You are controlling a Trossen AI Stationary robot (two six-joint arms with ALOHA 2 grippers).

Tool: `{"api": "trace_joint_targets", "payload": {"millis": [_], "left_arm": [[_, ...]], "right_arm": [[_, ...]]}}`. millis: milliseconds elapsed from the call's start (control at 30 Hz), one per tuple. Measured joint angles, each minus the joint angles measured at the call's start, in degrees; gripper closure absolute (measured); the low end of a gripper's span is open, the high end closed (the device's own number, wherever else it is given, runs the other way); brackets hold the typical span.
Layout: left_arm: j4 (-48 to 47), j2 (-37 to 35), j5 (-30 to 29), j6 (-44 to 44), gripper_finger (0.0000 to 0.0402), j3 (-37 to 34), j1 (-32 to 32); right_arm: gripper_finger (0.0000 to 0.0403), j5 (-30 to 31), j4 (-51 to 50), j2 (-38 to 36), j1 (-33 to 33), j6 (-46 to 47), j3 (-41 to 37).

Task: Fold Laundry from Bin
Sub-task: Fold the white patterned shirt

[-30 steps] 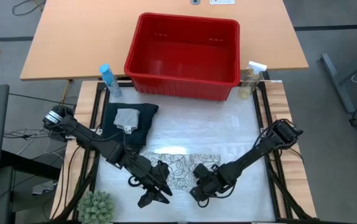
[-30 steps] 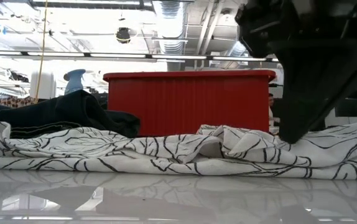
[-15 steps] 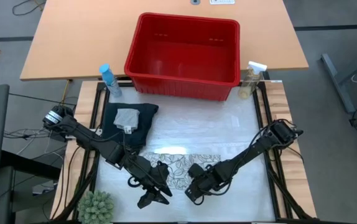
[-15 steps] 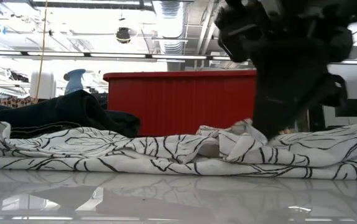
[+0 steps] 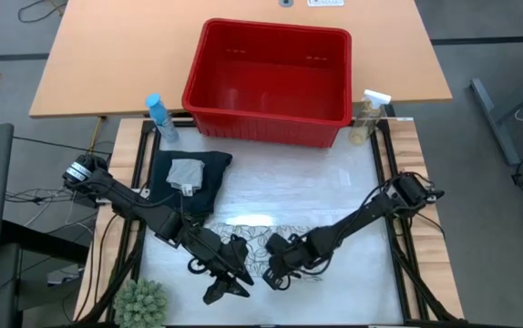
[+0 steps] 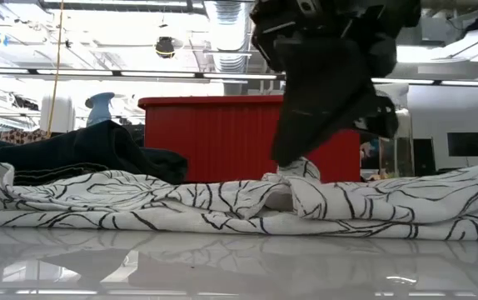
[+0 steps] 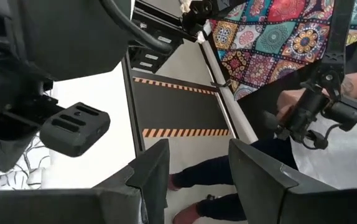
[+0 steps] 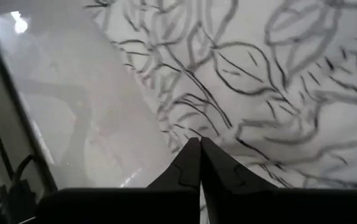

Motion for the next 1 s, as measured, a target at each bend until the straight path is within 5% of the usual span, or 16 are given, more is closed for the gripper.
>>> {"api": "trace_joint_targets", "payload": {"millis": [267,500,1000], "left_arm": [[0.01,0.0,-2.55,0.0,0.0246,0.0,-0.45],[4.28,0.02,-6.62,-3.48,0.0246,-0.02,-1.55],[6.84,0.57,-12.87,-5.55,0.0246,-3.15,1.58]], "right_arm": [[0.0376,1.51,-0.43,-1.6,-0.51,-3.22,-0.02],[0.0364,3.97,-17.37,-8.43,2.75,13.02,-0.02],[0.013,0.59,-36.2,-8.55,10.9,44.23,-0.47]]}}
